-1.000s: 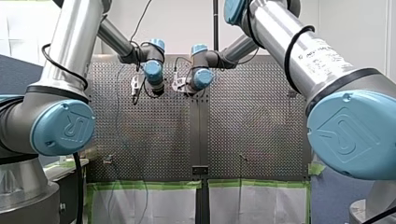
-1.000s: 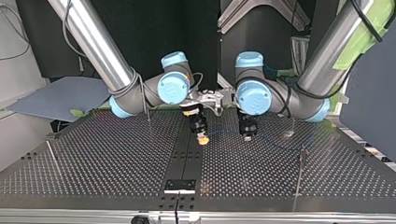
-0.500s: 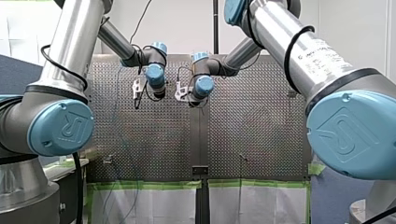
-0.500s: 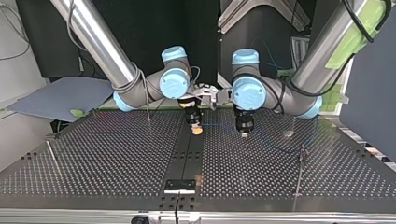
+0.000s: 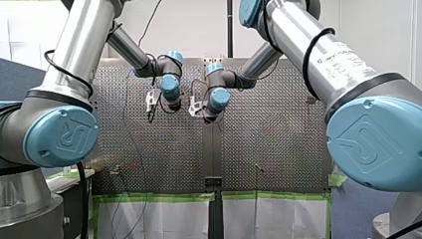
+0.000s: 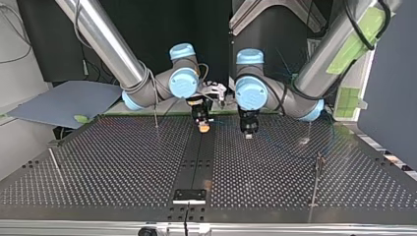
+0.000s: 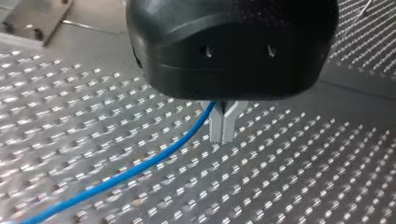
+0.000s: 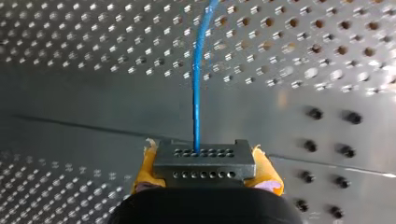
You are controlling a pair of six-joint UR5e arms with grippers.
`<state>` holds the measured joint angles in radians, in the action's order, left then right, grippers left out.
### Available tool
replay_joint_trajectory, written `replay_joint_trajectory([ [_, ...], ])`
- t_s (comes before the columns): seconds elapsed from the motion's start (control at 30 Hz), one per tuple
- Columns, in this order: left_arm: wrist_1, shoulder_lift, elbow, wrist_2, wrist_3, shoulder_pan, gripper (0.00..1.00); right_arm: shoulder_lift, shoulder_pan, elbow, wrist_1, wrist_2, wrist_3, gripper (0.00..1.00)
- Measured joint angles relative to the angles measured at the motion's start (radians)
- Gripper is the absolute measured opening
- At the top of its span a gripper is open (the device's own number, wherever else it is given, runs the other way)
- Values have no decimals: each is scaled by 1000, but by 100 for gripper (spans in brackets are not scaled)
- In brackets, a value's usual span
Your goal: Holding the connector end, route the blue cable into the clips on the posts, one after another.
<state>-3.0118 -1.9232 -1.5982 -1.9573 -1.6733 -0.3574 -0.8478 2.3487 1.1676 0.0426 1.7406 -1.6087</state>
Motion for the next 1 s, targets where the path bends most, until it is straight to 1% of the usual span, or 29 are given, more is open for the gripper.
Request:
replay_joint_trajectory([
  [0.13, 16, -38, -14, -17, -8, -26, 0, 0, -5, 25, 7, 3, 4, 0],
  [0.33, 65, -89, -61, -27, -33, -40, 0, 0, -17, 68, 40, 5, 5, 0],
  [0.6, 136, -109, -76, -34, -35, -47, 0, 1, -30, 141, 111, 8, 0, 0],
  [0.77, 169, -145, -76, -33, -27, -63, 0, 1, -36, 177, 154, 9, 0, 0],
  [1.0, 219, -203, -80, -37, -26, -98, 0, 2, -57, 235, 215, 10, 2, 0],
])
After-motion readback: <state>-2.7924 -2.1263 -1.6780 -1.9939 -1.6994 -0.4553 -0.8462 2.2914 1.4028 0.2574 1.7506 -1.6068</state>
